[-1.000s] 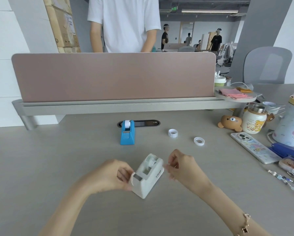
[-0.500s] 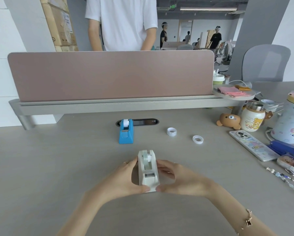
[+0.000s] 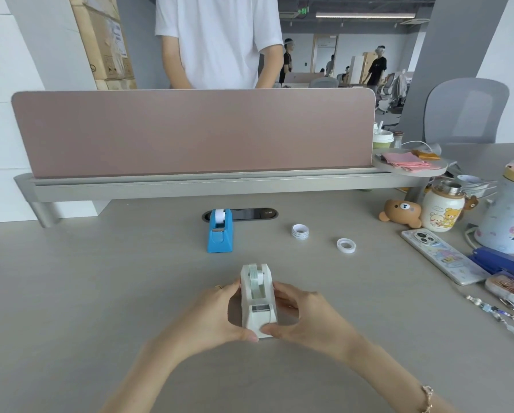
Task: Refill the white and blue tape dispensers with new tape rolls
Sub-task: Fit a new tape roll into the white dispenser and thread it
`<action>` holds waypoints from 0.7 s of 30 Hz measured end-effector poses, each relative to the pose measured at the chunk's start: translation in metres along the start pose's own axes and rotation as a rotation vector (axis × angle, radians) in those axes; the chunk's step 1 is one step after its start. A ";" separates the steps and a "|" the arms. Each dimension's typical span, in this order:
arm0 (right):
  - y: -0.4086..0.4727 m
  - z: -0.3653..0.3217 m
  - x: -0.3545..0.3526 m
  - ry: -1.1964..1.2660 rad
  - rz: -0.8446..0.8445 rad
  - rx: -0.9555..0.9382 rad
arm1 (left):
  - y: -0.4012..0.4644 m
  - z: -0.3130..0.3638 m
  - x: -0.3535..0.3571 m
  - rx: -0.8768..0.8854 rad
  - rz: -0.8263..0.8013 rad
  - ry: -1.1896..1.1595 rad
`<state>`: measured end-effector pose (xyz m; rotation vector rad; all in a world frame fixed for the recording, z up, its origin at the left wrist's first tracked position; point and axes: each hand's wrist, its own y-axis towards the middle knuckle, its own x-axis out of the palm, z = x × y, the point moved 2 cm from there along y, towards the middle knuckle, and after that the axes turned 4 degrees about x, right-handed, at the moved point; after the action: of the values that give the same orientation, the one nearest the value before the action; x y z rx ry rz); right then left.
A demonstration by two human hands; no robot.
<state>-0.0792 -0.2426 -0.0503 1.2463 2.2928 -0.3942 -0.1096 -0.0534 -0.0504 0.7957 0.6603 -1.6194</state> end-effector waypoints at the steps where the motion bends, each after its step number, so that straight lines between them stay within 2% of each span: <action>1: 0.000 0.002 0.001 0.010 0.009 0.008 | 0.001 -0.001 0.001 0.000 0.010 0.006; 7: 0.026 0.006 0.000 -0.045 0.090 0.031 | 0.020 -0.006 0.002 -0.016 0.139 -0.064; 14: 0.101 0.020 -0.017 -0.093 0.147 0.098 | 0.092 -0.018 -0.006 -0.045 0.190 -0.131; 21: 0.158 0.030 -0.039 -0.066 0.148 0.078 | 0.155 -0.030 -0.012 -0.094 0.240 -0.156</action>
<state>0.0808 -0.1986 -0.0566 1.4099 2.1317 -0.4682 0.0484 -0.0513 -0.0589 0.6469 0.5056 -1.4053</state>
